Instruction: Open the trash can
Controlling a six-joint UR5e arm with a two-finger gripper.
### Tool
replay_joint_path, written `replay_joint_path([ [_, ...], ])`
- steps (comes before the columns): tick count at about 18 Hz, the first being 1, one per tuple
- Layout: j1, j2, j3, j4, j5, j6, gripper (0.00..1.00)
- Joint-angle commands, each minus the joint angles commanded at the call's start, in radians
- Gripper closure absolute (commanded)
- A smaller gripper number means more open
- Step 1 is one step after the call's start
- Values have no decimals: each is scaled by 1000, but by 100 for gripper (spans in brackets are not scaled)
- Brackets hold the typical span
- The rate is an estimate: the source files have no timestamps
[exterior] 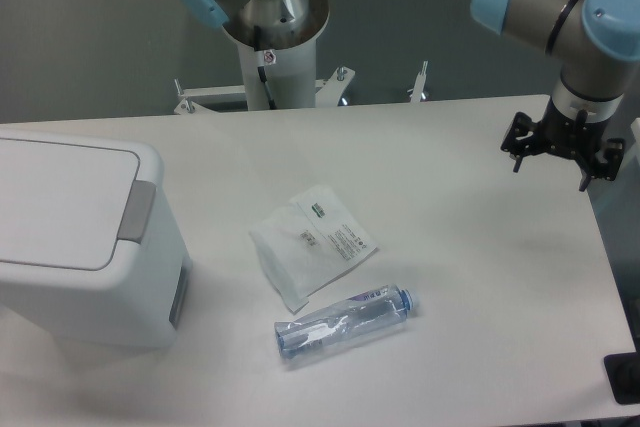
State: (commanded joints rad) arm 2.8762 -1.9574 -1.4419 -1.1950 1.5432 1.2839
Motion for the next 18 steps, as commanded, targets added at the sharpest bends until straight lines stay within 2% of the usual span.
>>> replay_joint_path([
  [4,0,0,0,0,-11,0,0],
  [8,31,5,-20,0,-113,-2,0],
  [11,38,47,-61,5,-120,-15,0],
  [13,38,81,-92,27,-123,-24,0],
  [18,32,109,-110,26,-143,-158,0],
])
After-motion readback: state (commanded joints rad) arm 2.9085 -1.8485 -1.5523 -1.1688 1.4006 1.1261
